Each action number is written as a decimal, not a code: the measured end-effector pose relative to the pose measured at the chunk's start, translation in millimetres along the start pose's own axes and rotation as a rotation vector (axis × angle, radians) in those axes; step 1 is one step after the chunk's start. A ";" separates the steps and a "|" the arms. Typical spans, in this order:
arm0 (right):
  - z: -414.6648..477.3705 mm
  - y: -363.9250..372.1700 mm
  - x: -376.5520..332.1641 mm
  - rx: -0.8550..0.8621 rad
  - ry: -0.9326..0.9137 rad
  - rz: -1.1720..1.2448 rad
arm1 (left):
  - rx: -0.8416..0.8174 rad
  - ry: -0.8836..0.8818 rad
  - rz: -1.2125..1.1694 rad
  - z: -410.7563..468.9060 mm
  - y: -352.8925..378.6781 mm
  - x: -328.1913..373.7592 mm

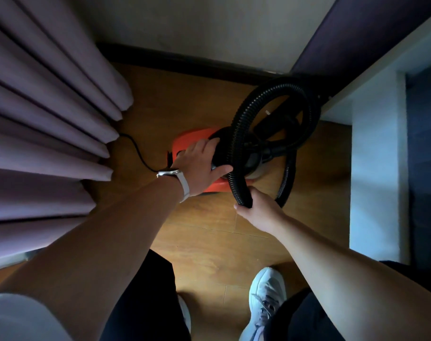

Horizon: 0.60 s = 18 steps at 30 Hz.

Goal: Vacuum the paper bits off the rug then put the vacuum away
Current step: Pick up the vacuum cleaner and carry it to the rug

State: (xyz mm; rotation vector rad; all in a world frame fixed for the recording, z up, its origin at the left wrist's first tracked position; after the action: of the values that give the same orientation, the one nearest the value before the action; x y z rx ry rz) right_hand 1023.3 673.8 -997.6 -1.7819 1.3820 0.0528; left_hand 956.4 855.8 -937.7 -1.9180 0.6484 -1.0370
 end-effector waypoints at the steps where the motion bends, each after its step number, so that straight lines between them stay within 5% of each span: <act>1: -4.8 -11.1 3.0 0.025 0.011 0.015 | -0.003 0.010 0.006 0.1 -0.6 0.2; 18: -59.1 -142.0 -33.2 0.434 -0.181 0.316 | 0.014 0.060 -0.098 38.9 -15.8 18.2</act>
State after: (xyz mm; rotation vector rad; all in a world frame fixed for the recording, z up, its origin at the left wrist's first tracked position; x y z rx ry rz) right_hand 1099.0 664.7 -860.0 -1.1664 1.4054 0.0747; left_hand 999.8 867.0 -928.4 -1.9291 0.5834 -1.1611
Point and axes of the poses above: each hand's wrist, its own z-axis towards the middle knuckle, its own y-axis out of the palm, x = y × z, the point moved 8 cm from there along z, towards the middle knuckle
